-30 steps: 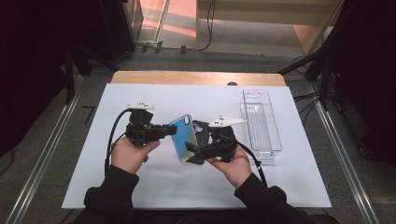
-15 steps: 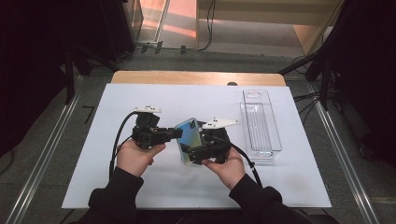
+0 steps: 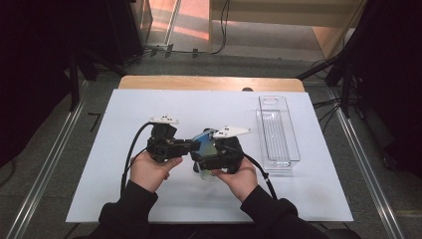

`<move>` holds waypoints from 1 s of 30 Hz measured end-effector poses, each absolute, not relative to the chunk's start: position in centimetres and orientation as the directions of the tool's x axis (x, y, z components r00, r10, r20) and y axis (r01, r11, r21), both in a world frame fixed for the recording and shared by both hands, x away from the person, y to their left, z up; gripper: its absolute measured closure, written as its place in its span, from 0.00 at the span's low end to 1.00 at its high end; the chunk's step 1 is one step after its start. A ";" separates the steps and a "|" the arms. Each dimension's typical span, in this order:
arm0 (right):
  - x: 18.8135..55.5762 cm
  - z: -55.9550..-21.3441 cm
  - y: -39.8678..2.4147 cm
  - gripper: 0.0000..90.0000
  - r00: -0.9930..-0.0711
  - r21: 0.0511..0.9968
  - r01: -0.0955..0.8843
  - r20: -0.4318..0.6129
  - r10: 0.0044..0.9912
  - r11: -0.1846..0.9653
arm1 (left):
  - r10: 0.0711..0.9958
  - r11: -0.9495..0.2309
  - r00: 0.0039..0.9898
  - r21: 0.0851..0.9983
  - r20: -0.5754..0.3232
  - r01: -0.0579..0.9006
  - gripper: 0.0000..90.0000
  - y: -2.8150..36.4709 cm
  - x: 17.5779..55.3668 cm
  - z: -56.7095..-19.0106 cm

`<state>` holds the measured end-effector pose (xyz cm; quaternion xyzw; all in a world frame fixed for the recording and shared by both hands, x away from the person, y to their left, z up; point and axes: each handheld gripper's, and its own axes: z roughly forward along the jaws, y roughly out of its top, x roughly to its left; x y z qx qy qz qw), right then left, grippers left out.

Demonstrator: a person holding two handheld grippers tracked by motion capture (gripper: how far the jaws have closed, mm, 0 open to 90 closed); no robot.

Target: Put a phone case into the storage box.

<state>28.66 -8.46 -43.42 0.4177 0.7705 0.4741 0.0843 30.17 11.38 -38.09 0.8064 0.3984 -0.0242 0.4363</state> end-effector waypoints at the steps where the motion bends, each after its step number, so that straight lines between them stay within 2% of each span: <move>1: 28.7 -43.4 -8.5 0.17 -0.639 0.799 0.566 0.271 0.720 0.202 | 0.623 -0.302 0.681 0.685 -0.385 0.663 0.89 11.4 30.2 -38.1; 8: 28.6 -43.1 -8.6 0.18 -0.647 0.811 0.544 0.244 0.722 0.214 | 0.611 -0.291 0.687 0.695 -0.394 0.657 0.87 11.5 30.1 -37.9; 10: 28.7 -43.0 -8.7 0.18 -0.649 0.812 0.541 0.240 0.722 0.217 | 0.614 -0.291 0.691 0.704 -0.382 0.648 0.77 11.7 30.2 -37.7; 15: 29.3 -43.1 -9.6 0.18 -0.634 0.801 0.560 0.252 0.731 0.210 | 0.609 -0.267 0.683 0.707 -0.403 0.655 0.64 12.5 30.4 -37.1; 20: 29.9 -43.1 -10.5 0.18 -0.617 0.798 0.570 0.257 0.744 0.197 | 0.609 -0.300 0.698 0.706 -0.376 0.641 0.56 12.8 30.7 -37.2; 25: 30.2 -43.1 -11.1 0.18 -0.606 0.795 0.575 0.256 0.754 0.192 | 0.575 -0.335 0.731 0.709 -0.367 0.620 0.43 13.1 31.3 -38.0; 30: 30.3 -43.0 -11.7 0.18 -0.605 0.799 0.569 0.243 0.758 0.198 | 0.558 -0.361 0.758 0.724 -0.336 0.587 0.39 13.7 31.5 -39.2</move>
